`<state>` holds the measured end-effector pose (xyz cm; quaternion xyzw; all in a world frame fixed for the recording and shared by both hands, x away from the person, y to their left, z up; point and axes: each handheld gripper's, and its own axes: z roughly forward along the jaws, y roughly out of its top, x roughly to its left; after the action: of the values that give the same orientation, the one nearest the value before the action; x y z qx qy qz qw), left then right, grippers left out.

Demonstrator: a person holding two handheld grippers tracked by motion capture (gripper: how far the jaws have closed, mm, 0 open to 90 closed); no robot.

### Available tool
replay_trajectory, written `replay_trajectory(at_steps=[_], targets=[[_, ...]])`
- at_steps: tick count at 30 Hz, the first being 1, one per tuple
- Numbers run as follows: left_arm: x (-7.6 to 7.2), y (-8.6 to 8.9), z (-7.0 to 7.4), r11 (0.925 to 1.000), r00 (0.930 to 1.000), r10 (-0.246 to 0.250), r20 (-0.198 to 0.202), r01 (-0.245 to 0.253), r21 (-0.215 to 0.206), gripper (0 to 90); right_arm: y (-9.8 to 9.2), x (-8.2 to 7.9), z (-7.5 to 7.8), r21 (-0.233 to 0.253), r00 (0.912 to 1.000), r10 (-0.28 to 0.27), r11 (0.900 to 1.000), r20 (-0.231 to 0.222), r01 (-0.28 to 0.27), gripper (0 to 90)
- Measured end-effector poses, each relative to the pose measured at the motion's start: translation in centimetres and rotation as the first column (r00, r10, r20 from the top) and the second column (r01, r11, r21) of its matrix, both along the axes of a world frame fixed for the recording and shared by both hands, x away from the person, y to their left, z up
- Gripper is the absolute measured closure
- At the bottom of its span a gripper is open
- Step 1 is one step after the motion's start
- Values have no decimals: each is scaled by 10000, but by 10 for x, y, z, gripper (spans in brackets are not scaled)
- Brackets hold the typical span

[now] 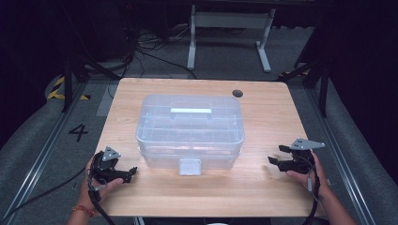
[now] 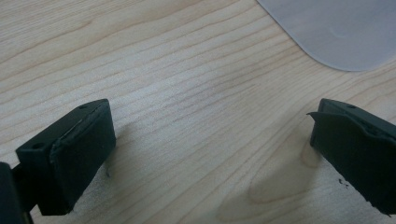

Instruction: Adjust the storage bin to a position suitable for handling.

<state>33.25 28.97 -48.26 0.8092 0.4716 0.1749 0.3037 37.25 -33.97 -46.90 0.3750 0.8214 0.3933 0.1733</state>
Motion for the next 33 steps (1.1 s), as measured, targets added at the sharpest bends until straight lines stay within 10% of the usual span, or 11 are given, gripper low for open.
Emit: replay_trajectory(at_steps=[33], targets=[[-1, 0, 0, 10000, 10000, -3, -54, 3, -82, 8, 41, 13, 88, 268, 9776, 1074, 9931, 1812, -1140, 320]])
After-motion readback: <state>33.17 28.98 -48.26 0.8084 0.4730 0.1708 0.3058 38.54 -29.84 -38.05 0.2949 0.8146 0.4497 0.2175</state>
